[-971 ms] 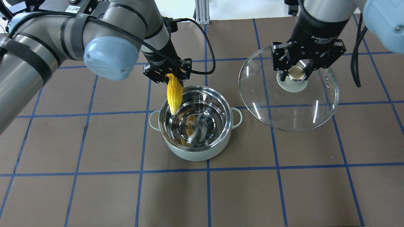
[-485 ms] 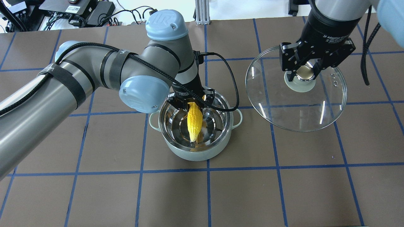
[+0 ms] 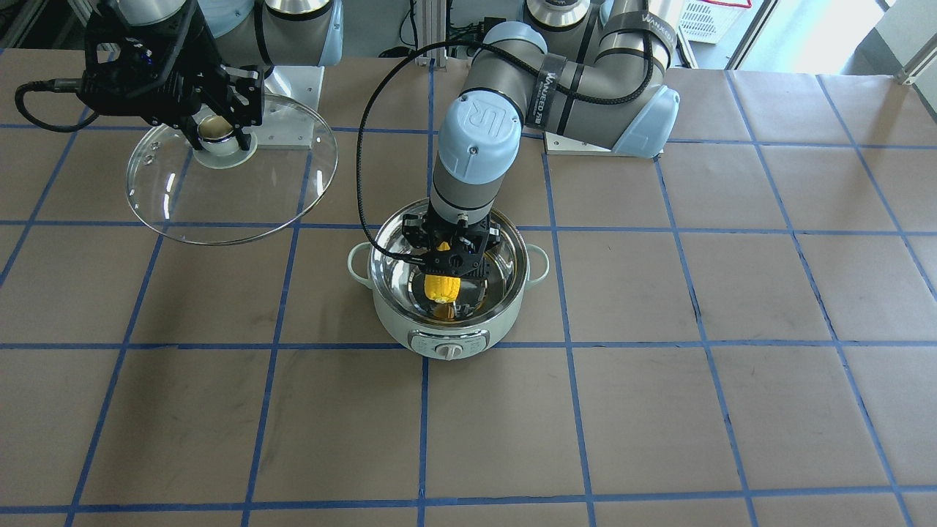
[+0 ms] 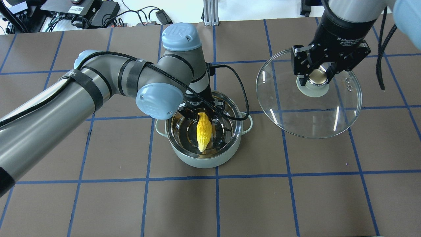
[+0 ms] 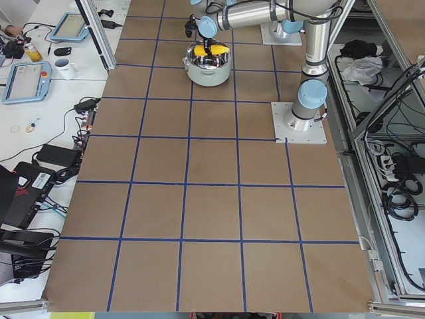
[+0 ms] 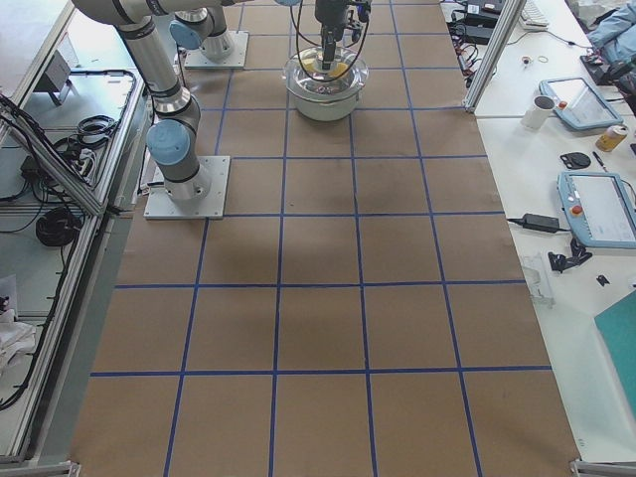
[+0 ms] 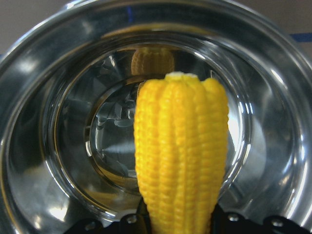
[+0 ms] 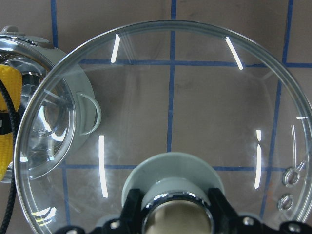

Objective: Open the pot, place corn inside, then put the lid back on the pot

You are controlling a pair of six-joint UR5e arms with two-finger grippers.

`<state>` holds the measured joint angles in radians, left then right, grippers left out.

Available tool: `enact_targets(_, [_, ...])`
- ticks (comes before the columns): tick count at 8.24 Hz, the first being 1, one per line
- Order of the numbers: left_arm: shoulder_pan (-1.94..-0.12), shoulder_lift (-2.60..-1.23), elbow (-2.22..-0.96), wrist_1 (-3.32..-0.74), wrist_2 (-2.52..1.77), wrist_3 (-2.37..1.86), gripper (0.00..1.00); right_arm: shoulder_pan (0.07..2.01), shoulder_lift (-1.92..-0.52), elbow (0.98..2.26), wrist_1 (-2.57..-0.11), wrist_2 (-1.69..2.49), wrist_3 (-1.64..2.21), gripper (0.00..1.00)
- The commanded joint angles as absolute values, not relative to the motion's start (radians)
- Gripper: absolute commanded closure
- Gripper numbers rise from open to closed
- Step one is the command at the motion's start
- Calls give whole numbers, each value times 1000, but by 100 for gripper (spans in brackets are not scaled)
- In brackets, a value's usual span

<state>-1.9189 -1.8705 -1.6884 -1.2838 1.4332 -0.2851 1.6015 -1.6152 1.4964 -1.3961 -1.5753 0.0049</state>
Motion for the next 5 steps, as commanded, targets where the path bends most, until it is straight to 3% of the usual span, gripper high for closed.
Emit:
enact_targets(1, [-1919,-1923,-1689,-1240,1434,-281,100,1601,-1615,1496,-1397,-1574,5,83])
enact_targets(4, [-1919,-1927,-1689,-1239,1434,-281,100,1601,-1617,1496,-1397,-1574,5,83])
enact_targets(5, [-1919,-1927,-1689,-1239,1436,-282,58,1601,-1617,1496,-1397,-1572,6,84])
